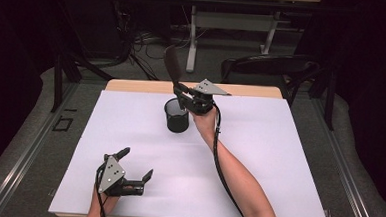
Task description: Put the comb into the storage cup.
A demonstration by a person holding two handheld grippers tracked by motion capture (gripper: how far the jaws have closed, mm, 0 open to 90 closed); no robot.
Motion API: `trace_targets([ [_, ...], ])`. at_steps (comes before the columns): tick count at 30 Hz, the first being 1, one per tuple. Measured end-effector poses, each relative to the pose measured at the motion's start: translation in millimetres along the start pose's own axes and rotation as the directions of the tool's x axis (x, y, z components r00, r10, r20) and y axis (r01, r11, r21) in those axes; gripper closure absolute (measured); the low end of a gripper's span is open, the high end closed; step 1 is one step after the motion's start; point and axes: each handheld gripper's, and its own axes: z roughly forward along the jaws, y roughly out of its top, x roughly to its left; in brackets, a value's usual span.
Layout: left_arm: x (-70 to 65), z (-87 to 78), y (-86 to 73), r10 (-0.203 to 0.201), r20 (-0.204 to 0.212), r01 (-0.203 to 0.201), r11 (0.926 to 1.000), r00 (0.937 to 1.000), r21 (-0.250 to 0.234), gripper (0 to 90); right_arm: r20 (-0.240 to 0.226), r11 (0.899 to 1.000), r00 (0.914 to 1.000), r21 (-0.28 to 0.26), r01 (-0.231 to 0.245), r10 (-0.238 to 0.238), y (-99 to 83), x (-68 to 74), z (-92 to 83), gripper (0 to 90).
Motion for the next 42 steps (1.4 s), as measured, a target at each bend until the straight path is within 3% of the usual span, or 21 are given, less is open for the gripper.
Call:
trace_targets([
  [42, 0.0, -0.3, 0.0, 0.002, 0.0, -0.002, 1.0, 1.0, 0.001, 0.2, -0.01, 0.998, 0.9999, 0.058, 0.001, -0.001, -17.0, 2.4, 13.1, 72.9],
])
